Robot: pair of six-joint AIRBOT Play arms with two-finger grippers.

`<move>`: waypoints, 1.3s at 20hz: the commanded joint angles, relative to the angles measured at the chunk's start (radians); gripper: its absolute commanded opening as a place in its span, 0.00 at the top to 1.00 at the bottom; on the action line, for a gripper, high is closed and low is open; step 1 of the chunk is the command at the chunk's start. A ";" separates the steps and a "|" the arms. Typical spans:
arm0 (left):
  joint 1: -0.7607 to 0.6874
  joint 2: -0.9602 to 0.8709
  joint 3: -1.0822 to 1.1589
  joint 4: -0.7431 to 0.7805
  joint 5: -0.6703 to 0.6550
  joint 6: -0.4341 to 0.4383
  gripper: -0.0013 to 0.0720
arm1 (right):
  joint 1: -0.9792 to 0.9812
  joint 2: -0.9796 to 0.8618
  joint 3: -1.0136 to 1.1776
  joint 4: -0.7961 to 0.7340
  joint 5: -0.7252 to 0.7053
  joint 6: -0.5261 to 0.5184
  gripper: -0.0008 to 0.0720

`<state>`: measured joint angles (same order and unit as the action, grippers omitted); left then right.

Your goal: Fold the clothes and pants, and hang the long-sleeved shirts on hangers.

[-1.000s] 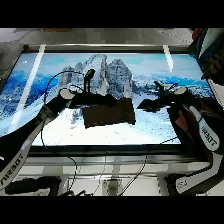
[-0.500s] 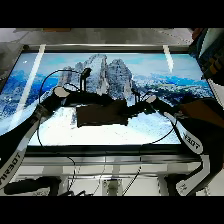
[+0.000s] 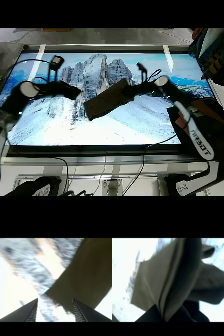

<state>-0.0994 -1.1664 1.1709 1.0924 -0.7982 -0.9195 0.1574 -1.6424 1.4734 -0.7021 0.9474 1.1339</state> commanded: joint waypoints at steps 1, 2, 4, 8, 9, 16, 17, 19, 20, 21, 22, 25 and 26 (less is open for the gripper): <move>0.112 0.155 0.001 0.241 0.038 -0.009 0.34 | -0.166 0.140 0.107 -0.119 0.109 0.002 0.97; 0.144 0.193 0.001 0.262 0.040 -0.009 0.34 | -0.228 0.194 0.124 -0.191 0.120 0.006 0.97; 0.196 0.251 0.001 0.262 0.043 -0.009 0.34 | -0.352 0.304 0.139 -0.336 0.154 0.097 0.97; 0.227 0.312 0.001 0.261 0.043 -0.009 0.34 | -0.610 0.495 0.139 -0.588 0.292 0.327 0.97; 0.226 0.314 0.001 0.261 0.043 -0.009 0.34 | -0.665 0.521 0.139 -0.658 0.367 0.380 0.97; 0.225 0.312 0.000 0.231 0.042 -0.009 0.34 | -0.979 0.508 0.006 -0.892 0.882 0.541 0.85; 0.225 0.312 0.000 0.231 0.043 -0.009 0.34 | -1.003 0.505 -0.027 -0.892 0.881 0.541 0.33; 0.225 0.312 0.000 0.231 0.043 -0.009 0.34 | -1.025 0.505 -0.069 -0.891 0.864 0.534 0.04; 0.225 0.312 0.000 0.231 0.043 -0.009 0.34 | -1.025 0.505 -0.074 -0.889 0.848 0.534 0.04; 0.225 0.312 0.000 0.231 0.043 -0.009 0.34 | -1.025 0.506 -0.072 -0.871 0.824 0.534 0.04; 0.225 0.312 0.000 0.231 0.042 -0.009 0.34 | -1.025 0.507 -0.072 -0.845 0.803 0.534 0.04; 0.225 0.312 0.000 0.232 0.043 -0.009 0.34 | -1.007 0.507 -0.031 -0.719 0.787 0.534 0.05; 0.225 0.312 0.000 0.232 0.043 -0.009 0.34 | -0.988 0.507 0.007 -0.669 0.773 0.534 0.05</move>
<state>0.1253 -0.8551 1.1713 1.3235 -0.7559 -0.9283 -0.8471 -1.1355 1.4384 -1.4899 1.7451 1.6646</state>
